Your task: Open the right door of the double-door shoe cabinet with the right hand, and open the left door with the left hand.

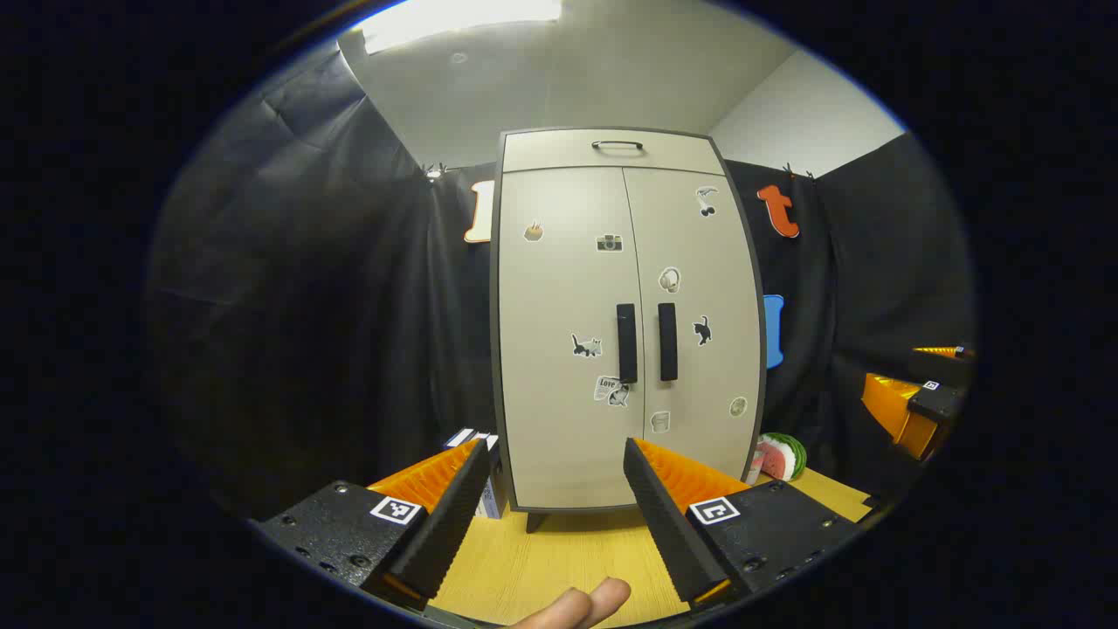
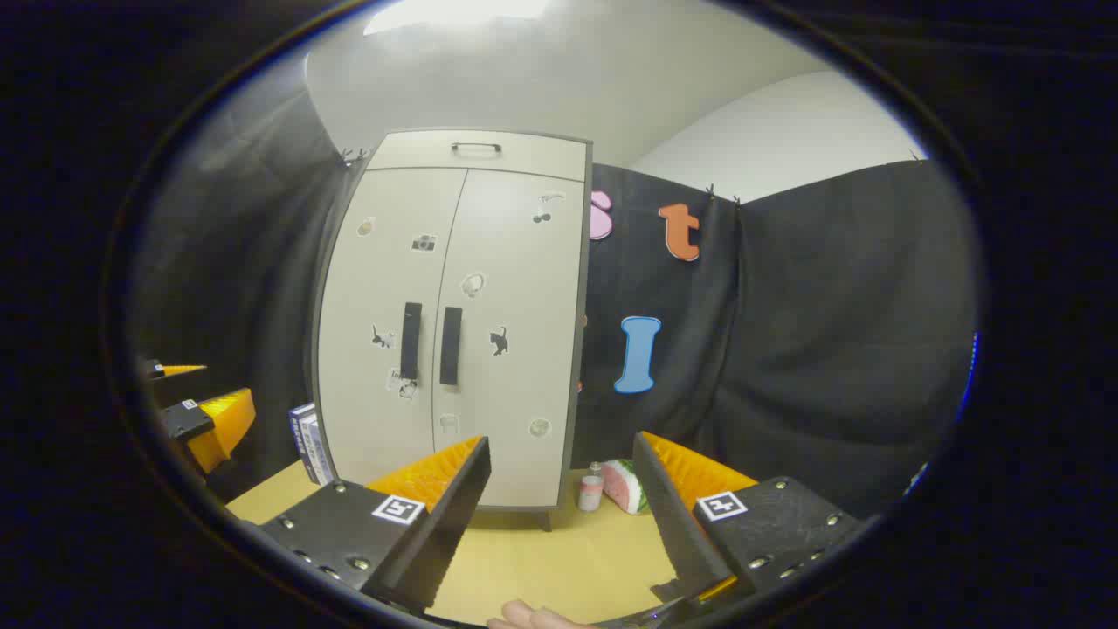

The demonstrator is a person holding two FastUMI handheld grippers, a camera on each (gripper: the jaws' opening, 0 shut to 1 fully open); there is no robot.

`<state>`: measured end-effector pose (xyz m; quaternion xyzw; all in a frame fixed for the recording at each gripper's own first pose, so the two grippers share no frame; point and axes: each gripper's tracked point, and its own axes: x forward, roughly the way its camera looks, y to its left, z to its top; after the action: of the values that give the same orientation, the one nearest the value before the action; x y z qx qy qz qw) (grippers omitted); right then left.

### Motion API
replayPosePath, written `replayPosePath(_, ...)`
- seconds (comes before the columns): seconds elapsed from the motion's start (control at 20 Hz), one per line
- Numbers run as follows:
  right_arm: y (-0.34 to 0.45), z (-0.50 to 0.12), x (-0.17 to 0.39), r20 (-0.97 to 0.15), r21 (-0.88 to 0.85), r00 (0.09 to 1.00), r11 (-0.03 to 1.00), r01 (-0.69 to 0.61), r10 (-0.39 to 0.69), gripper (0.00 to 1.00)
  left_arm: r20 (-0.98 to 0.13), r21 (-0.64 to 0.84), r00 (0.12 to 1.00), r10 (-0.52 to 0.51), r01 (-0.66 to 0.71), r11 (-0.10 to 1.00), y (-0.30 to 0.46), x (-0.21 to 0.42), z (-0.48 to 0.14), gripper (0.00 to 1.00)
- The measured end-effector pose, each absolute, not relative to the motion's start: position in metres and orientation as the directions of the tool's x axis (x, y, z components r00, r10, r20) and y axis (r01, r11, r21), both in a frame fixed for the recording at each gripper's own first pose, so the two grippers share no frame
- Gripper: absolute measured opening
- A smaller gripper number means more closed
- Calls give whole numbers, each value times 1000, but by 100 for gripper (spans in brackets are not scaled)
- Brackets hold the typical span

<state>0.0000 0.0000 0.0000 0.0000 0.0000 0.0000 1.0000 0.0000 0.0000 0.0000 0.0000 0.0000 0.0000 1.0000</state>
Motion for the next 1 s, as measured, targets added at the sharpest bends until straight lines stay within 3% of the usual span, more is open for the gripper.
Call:
replayPosePath(0.45, -4, 0, 0, -2, 23, 1000, 1000, 1, -1, 98, 64, -31, 998, -13, 15, 999, 8, -4, 25, 96)
replayPosePath(0.5, -3, 1, 0, -1, 23, 1000, 1000, -1, 1, 98, 66, -36, 998, -9, 11, 999, 10, -5, 27, 92)
replayPosePath(0.55, -3, 0, 1, 1, 21, 1000, 1000, -4, 4, 98, 68, -43, 998, -4, 7, 999, 12, -7, 28, 96)
replayPosePath(0.6, -4, 1, 1, 4, 17, 1000, 1000, -5, 5, 98, 74, -51, 997, -5, 9, 999, 12, -7, 31, 92)
replayPosePath(0.7, -3, 6, 3, 19, 9, 1000, 1000, 2, -2, 98, 83, -49, 997, -11, 15, 999, 12, -7, 35, 96)
replayPosePath(1.0, 0, 6, 40, 15, -14, 1000, 1000, -4, 5, 98, 82, -24, 997, -9, 11, 1000, 13, 4, 40, 96)
